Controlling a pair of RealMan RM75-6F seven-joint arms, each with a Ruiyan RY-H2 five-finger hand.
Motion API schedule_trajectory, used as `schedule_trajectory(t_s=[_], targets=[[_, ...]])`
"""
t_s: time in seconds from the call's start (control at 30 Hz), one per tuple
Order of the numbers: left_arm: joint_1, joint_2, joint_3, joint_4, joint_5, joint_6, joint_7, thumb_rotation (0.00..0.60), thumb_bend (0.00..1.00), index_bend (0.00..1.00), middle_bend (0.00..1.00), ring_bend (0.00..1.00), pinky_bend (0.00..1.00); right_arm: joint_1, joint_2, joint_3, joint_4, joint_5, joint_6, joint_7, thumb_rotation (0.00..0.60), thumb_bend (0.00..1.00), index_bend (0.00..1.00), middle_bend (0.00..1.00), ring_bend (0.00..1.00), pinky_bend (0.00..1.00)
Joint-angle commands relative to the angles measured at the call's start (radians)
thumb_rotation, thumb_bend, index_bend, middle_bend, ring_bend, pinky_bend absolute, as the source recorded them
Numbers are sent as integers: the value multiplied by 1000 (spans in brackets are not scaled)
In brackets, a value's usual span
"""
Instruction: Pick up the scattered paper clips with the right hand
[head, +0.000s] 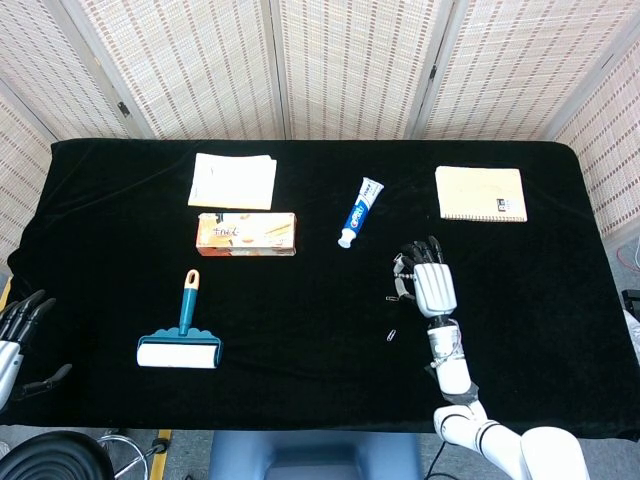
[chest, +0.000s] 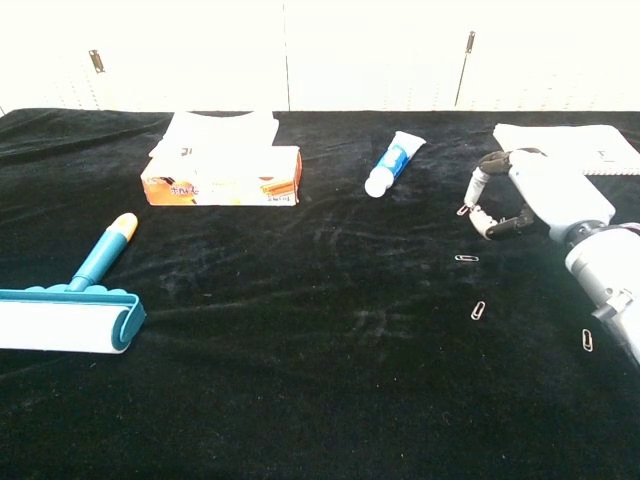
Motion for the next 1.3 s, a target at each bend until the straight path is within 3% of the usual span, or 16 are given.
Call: schedule_trajectory(t_s=[0.03, 0.27, 0.73, 1.07, 1.3], targets=[[0, -1, 0, -1, 0, -2, 3, 600, 282, 0, 0, 0, 13, -9, 6, -4, -5, -5, 11, 8, 600, 557, 944, 276, 149, 0], [-4, -4, 0, -4, -2, -12, 16, 600, 282, 0, 0, 0, 13, 13, 12, 24, -2, 4, 1, 17, 600, 557, 944, 279, 148, 0], [-6, 0, -10, 8, -32, -31, -13, 600, 282, 0, 0, 0, 13, 161, -78, 103, 148, 54, -128, 70, 600, 557, 944, 281, 150, 0], [-3, 3, -13, 22, -36, -32, -42, 600, 282, 0, 0, 0, 13, 215, -124, 115, 243, 68, -165, 104, 600, 557, 944, 283, 151, 0], [-2, 3, -15, 26, -39, -30, -44, 600, 282, 0, 0, 0, 13, 172, -115, 83, 225, 42, -99, 141, 600, 557, 944, 286, 152, 0]])
